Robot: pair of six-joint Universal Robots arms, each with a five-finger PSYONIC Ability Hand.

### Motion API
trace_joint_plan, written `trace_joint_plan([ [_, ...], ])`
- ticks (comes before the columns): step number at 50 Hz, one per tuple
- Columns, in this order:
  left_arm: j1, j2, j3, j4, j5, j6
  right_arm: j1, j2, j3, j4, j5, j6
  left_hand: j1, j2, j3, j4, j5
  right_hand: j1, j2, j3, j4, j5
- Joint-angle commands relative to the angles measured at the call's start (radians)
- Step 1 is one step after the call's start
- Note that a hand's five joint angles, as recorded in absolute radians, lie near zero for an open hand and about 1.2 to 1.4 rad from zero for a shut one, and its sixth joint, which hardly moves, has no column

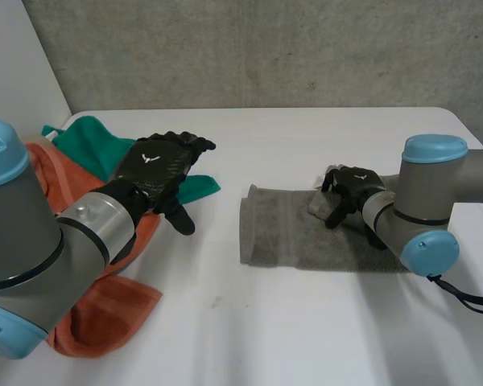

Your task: Fold the laundry.

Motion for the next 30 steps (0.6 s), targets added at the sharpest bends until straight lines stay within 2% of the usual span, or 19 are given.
trace_joint_plan([
  [1,0.009,-0.003,-0.007,0.020,-0.004,0.001,0.012,0.022,-0.022,-0.009,0.005,-0.020,-0.011,-0.031,-0.037,-0.028,-0.050,0.718,0.718,0.719,0.718,0.726],
  [6,0.019,0.001,-0.009,0.021,-0.004,0.001,0.027,-0.035,-0.017,-0.026,0.020,-0.055,-0.011,-0.031,-0.037,-0.028,-0.050,0.774,0.774,0.775,0.775,0.782],
  [11,0.035,0.013,-0.010,0.021,-0.004,-0.004,0.066,-0.139,0.026,-0.116,0.026,-0.064,-0.011,-0.031,-0.037,-0.028,-0.050,0.774,0.774,0.775,0.775,0.782],
  [15,0.055,0.027,-0.013,0.021,-0.004,-0.005,0.110,-0.210,0.093,-0.199,0.008,-0.063,-0.011,-0.031,-0.037,-0.028,-0.050,0.774,0.774,0.775,0.775,0.782],
  [20,0.076,0.047,-0.022,0.026,0.001,-0.013,0.184,-0.283,0.249,-0.245,-0.061,-0.063,-0.011,-0.031,-0.037,-0.028,-0.050,0.774,0.774,0.775,0.775,0.782],
  [24,0.085,0.050,-0.032,0.033,0.002,-0.016,0.227,-0.290,0.346,-0.302,-0.102,-0.069,-0.011,-0.031,-0.037,-0.028,-0.050,0.774,0.774,0.775,0.775,0.782],
  [30,0.085,0.050,-0.041,0.040,0.004,-0.016,0.247,-0.253,0.422,-0.345,-0.098,-0.099,-0.011,-0.031,-0.037,-0.028,-0.050,0.774,0.774,0.775,0.775,0.782],
])
